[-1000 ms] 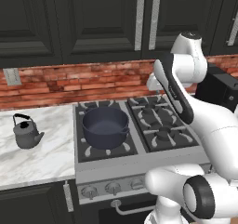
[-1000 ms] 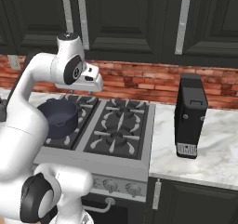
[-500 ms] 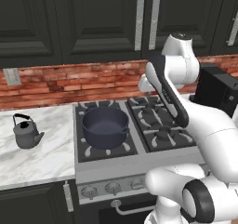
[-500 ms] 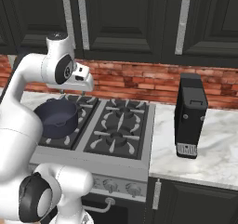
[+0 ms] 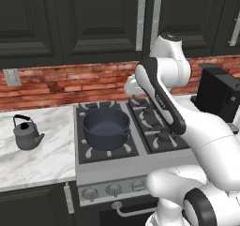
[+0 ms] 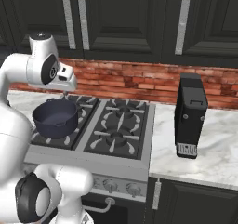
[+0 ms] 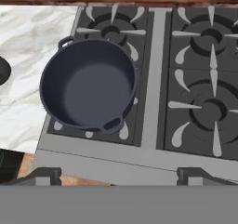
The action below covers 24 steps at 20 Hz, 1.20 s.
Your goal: Pick the kettle from the counter and place it on a stove burner. Then turn the burner on.
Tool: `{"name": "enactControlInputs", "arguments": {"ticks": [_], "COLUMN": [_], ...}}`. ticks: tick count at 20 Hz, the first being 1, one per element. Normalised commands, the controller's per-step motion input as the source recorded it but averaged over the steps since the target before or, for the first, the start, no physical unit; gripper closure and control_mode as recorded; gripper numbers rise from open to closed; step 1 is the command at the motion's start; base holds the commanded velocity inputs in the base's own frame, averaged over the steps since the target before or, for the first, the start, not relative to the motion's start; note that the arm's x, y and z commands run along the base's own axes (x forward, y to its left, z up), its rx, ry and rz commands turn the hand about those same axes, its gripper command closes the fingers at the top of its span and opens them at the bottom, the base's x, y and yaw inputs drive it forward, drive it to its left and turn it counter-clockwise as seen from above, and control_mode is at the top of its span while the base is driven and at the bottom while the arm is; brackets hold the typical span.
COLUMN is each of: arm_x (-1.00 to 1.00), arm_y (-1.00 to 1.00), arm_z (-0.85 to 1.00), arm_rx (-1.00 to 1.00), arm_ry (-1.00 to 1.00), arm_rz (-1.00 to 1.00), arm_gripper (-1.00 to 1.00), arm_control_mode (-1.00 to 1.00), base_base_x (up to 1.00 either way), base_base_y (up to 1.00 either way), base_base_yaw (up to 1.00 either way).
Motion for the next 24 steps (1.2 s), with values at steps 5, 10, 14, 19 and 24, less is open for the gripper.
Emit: {"name": "enactControlInputs", "arguments": {"ticks": [5, 10, 14, 19, 24], "arm_x": [-0.1, -0.08, -0.01, 0.0, 0.0], "arm_y": [0.71, 0.7, 0.67, 0.72, 0.66], "arm_z": [0.0, 0.0, 0.0, 0.0, -0.04], "arm_rx": [0.06, 0.04, 0.02, 0.0, 0.0], "arm_ry": [0.0, 0.0, 0.0, 0.0, 0.0], "arm_rz": [0.13, 0.19, 0.23, 0.27, 0.36], "arm_gripper": [-1.0, -1.0, -1.0, -1.0, -1.0], "arm_control_mode": [-1.0, -1.0, -1.0, -1.0, -1.0], "base_base_x": [0.0, 0.0, 0.0, 0.0, 0.0], "base_base_y": [0.0, 0.0, 0.0, 0.0, 0.0], "base_base_yaw": [0.0, 0.0, 0.0, 0.0, 0.0]}}
